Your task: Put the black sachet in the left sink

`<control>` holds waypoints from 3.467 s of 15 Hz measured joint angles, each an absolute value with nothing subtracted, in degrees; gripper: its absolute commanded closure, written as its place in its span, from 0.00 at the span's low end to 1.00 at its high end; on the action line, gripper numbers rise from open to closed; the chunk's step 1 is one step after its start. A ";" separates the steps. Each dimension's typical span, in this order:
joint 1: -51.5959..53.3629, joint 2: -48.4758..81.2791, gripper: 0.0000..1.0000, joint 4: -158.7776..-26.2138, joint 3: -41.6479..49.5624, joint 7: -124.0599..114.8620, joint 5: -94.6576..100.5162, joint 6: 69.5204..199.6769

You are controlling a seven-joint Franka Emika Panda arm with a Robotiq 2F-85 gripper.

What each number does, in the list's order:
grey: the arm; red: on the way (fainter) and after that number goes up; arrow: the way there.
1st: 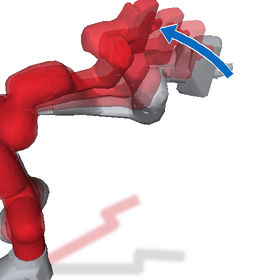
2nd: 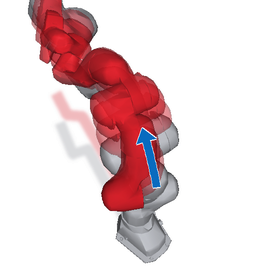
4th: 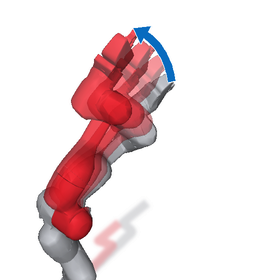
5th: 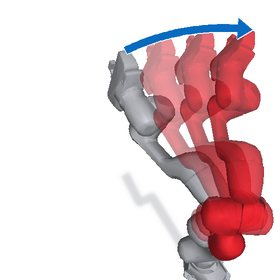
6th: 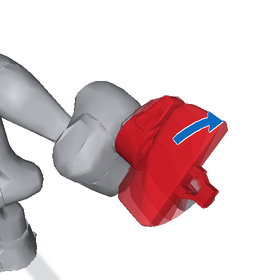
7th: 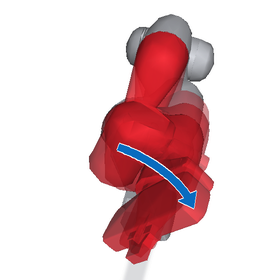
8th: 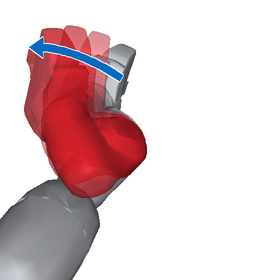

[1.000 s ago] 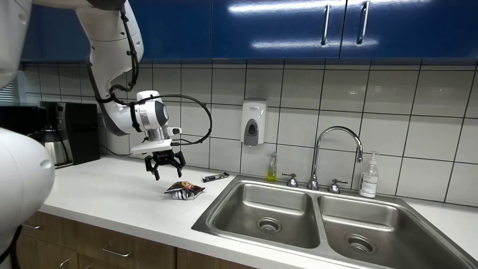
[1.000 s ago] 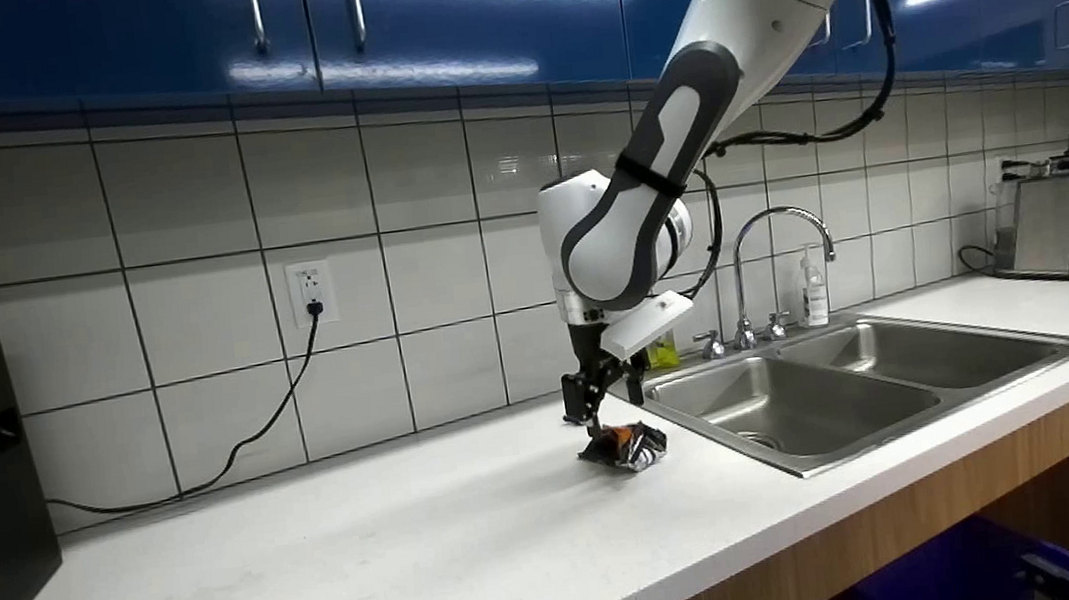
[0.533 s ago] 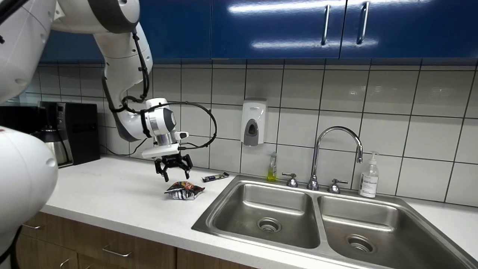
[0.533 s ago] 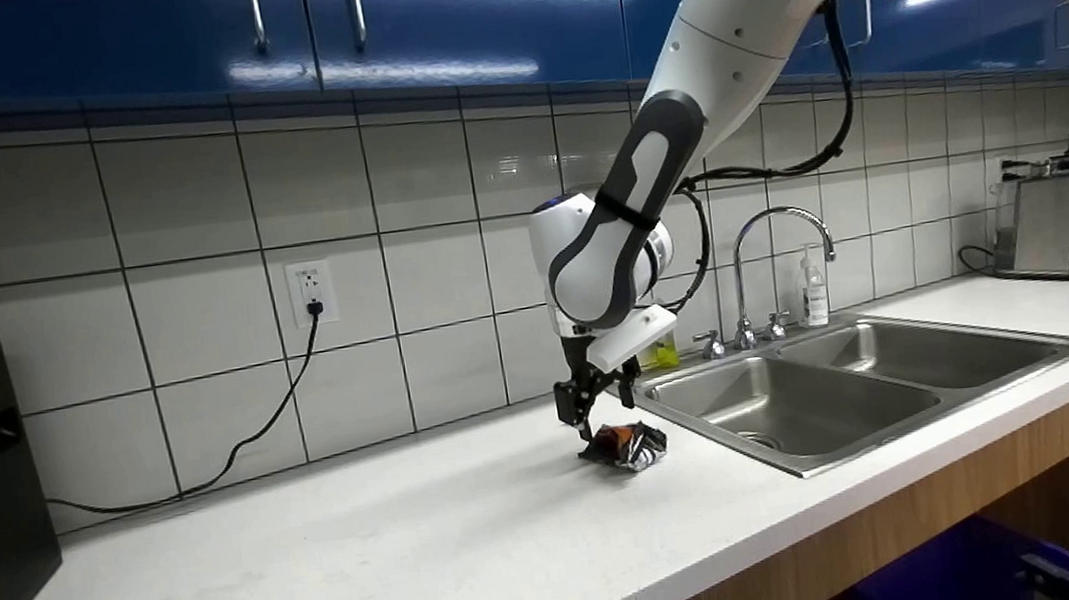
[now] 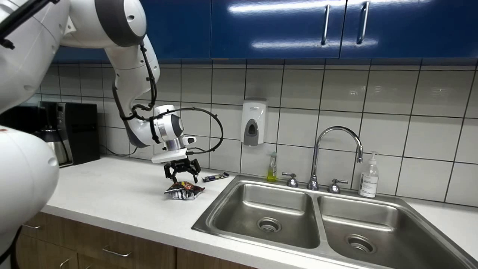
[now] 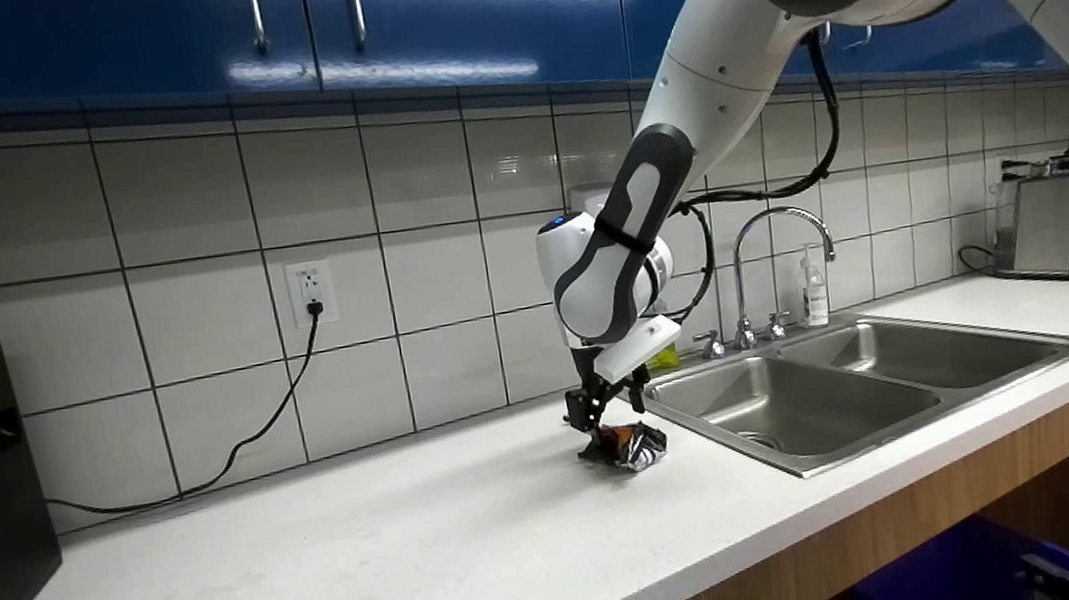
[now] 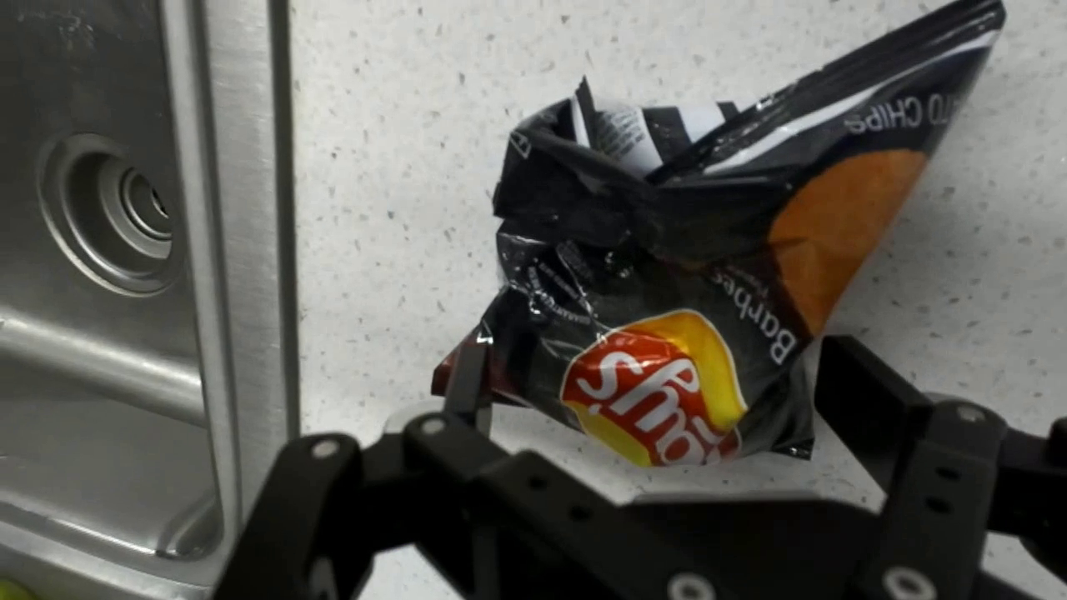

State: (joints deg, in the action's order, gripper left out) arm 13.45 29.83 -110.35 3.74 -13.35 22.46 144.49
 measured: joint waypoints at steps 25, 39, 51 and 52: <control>13.55 26.70 1.00 -107.95 5.91 -17.21 21.72 140.07; 13.09 19.75 1.00 -114.42 11.62 -31.85 25.22 138.75; 8.22 19.36 1.00 -118.08 15.74 -40.29 28.49 138.85; 7.90 19.67 1.00 -118.11 15.84 -40.65 28.84 138.96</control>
